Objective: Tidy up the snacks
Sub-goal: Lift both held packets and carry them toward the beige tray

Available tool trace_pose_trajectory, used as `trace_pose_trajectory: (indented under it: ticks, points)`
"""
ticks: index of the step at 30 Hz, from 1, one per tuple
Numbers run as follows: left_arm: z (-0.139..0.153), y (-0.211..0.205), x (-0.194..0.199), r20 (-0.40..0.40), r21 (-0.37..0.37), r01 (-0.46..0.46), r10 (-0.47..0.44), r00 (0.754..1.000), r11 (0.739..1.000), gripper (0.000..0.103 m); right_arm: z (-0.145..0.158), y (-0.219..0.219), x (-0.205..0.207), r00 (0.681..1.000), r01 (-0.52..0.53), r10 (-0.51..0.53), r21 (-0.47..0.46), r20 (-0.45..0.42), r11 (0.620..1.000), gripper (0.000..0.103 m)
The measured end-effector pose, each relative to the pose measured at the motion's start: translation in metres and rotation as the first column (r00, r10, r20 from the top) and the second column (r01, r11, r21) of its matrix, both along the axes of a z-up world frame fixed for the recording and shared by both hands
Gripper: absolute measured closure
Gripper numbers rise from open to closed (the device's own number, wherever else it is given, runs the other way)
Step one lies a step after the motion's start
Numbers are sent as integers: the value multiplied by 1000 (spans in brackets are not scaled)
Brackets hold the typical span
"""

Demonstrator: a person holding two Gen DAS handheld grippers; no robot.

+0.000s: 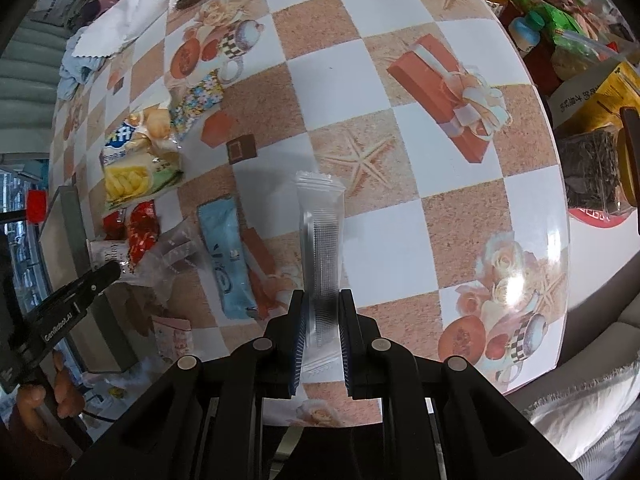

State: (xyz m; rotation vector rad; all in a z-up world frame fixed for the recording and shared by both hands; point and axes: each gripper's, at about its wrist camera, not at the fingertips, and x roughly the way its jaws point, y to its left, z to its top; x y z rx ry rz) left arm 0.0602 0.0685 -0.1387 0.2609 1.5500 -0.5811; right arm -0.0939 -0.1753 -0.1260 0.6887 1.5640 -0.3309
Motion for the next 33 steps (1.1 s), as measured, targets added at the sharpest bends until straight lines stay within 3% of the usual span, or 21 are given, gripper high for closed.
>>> trace_pose_trajectory:
  ticks: [14, 20, 33]
  points:
    - [12, 3, 0, 12, -21, -28, 28, 1000, 999, 82, 23, 9, 9, 998, -57, 57, -3, 30, 998, 86]
    - [33, 9, 1, 50, -52, -35, 37, 998, 998, 82, 34, 21, 17, 996, -76, 76, -2, 54, 997, 86]
    - [70, 82, 12, 117, -97, -203, 214, 970, 974, 82, 59, 84, 73, 959, -260, 260, -17, 112, 965, 86]
